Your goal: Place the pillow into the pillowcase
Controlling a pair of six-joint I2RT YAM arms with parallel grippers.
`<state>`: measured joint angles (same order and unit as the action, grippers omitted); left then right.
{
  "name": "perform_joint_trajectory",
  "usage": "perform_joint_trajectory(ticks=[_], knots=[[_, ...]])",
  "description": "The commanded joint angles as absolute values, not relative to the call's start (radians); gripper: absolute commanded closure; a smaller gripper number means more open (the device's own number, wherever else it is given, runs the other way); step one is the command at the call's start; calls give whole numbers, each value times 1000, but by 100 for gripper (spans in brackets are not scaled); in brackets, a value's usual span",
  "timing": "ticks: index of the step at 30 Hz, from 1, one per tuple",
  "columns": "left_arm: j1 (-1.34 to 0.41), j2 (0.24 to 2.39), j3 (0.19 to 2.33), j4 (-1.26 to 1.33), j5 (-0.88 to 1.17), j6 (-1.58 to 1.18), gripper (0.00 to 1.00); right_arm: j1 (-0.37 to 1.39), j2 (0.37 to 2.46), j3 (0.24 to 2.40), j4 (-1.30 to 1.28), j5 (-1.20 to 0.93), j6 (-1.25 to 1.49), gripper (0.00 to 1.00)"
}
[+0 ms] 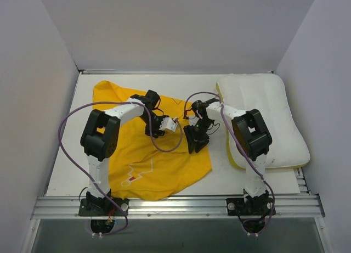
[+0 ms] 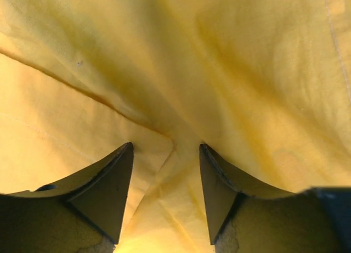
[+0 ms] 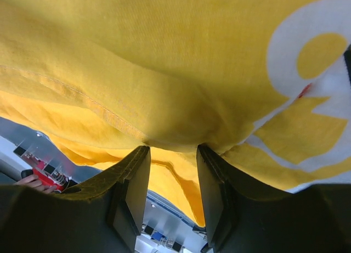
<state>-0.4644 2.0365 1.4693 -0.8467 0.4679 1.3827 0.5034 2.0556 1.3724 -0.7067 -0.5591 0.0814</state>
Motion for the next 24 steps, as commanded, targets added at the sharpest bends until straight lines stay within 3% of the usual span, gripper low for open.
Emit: perform_joint_trajectory(ticks=[1,3,6,8,17,18,24], knots=[[-480,2031,1482,-870,491,1368,41,514,2109,1316,-738,-479,45,59],[-482,2048,1482,-824,476,1335,45,514,2106,1309,-739,-483,43,59],[-468,2085,1515,-792,459,1292,66,517,2100,1292,-742,-474,35,60],[-448,2094,1554,-788,457,1279,74,520,2097,1276,-745,-468,29,60],[-410,2089,1655,-807,494,1272,92,531,2094,1282,-758,-448,21,60],[-410,2095,1675,-807,500,1269,98,532,2095,1282,-759,-446,21,60],[-382,2167,1845,-807,534,1158,100,532,2091,1273,-761,-442,17,60]])
